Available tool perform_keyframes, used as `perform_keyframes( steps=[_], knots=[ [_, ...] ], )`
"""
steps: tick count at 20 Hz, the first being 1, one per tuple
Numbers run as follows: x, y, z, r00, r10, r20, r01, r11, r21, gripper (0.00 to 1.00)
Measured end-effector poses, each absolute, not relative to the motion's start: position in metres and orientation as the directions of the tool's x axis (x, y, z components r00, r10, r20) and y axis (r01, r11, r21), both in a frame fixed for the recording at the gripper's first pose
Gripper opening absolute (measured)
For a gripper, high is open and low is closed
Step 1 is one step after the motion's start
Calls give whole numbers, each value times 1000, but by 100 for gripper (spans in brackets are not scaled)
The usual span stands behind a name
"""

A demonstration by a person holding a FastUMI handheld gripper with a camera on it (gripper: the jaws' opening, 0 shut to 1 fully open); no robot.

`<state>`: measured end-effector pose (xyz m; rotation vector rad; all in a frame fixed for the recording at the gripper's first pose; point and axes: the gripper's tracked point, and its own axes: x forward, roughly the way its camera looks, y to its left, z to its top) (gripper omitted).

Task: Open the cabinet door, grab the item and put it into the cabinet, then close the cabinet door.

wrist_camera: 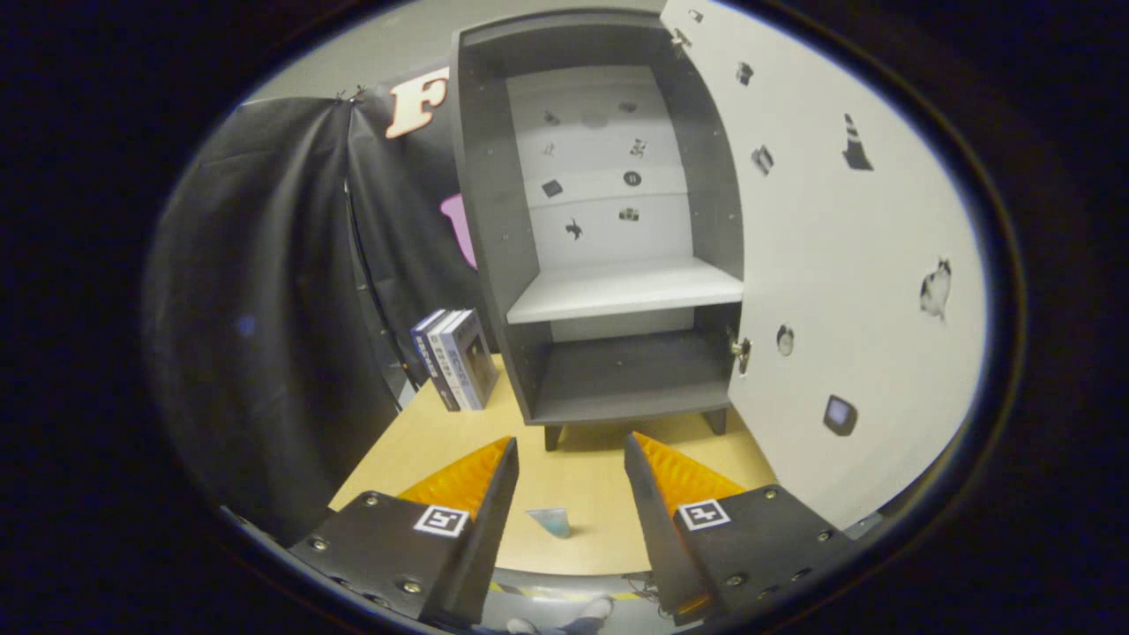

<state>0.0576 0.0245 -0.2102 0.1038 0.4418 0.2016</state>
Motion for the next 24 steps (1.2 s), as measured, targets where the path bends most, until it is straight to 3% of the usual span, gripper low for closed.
perform_keyframes(
  steps=[6, 16, 17, 20, 24],
  knots=[
    [75, 60, -309, 794, 265, -546, -230, 964, 135, 93],
    [80, 89, -426, 689, 274, -671, -253, 958, 132, 93],
    [79, 89, -432, 689, 270, -673, -253, 959, 127, 92],
    [81, 86, -436, 695, 264, -669, -252, 961, 118, 57],
    [84, 88, -423, 695, 283, -661, -256, 956, 140, 56]
  ],
)
